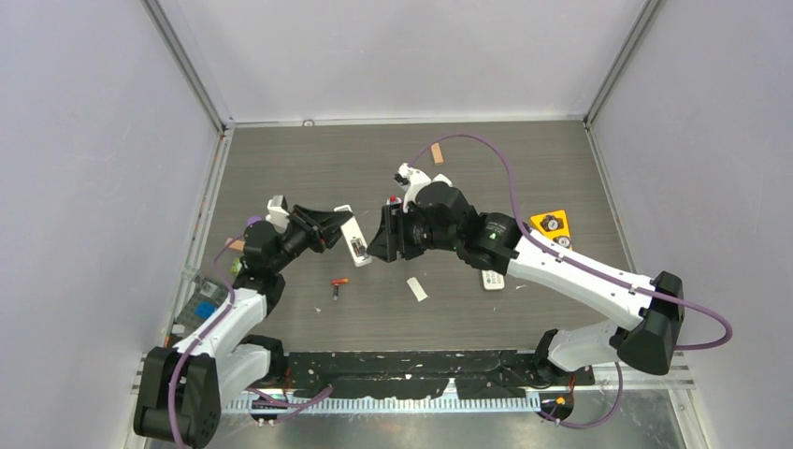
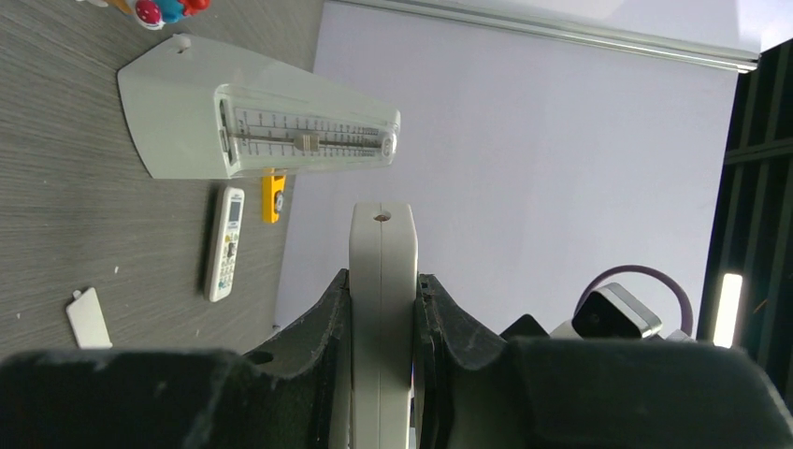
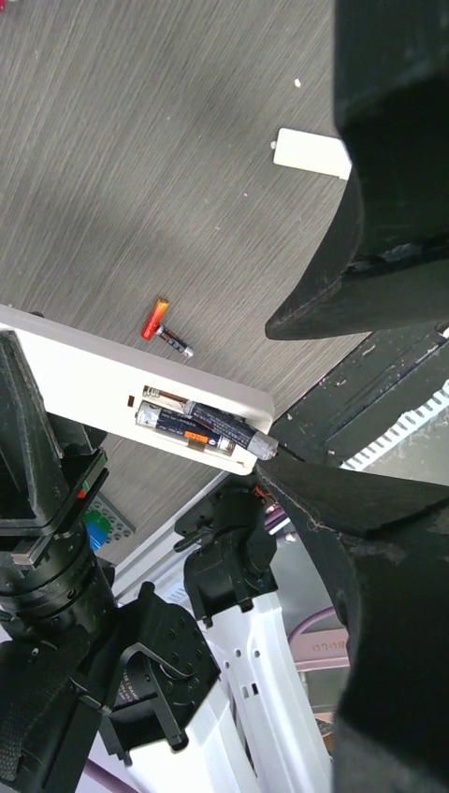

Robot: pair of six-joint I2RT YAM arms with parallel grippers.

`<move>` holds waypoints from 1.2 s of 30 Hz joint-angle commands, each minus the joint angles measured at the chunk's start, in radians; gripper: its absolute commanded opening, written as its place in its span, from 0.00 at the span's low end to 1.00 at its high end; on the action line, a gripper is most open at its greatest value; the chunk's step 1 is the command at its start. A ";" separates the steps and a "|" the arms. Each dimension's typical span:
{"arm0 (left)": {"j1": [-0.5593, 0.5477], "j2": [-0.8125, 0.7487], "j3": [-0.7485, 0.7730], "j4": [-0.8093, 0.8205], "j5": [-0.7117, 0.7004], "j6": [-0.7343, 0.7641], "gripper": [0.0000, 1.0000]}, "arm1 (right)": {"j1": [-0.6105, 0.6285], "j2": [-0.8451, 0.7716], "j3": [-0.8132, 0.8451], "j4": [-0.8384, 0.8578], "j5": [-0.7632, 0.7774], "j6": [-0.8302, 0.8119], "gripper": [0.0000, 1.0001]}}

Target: Load the batteries into the remote control

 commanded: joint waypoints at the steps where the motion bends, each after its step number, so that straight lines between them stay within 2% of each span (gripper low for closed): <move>1: -0.003 -0.036 0.027 0.008 0.024 -0.036 0.00 | 0.010 -0.030 -0.011 0.093 -0.018 0.007 0.53; 8: -0.003 -0.046 0.021 0.001 0.020 -0.042 0.00 | 0.023 -0.007 -0.003 0.075 -0.017 0.000 0.48; 29: -0.003 -0.069 0.007 -0.013 0.020 -0.038 0.00 | 0.023 0.061 0.039 0.049 0.030 0.006 0.45; 36: -0.003 -0.073 0.002 -0.020 0.018 -0.037 0.00 | 0.023 0.013 0.011 0.070 0.008 -0.002 0.47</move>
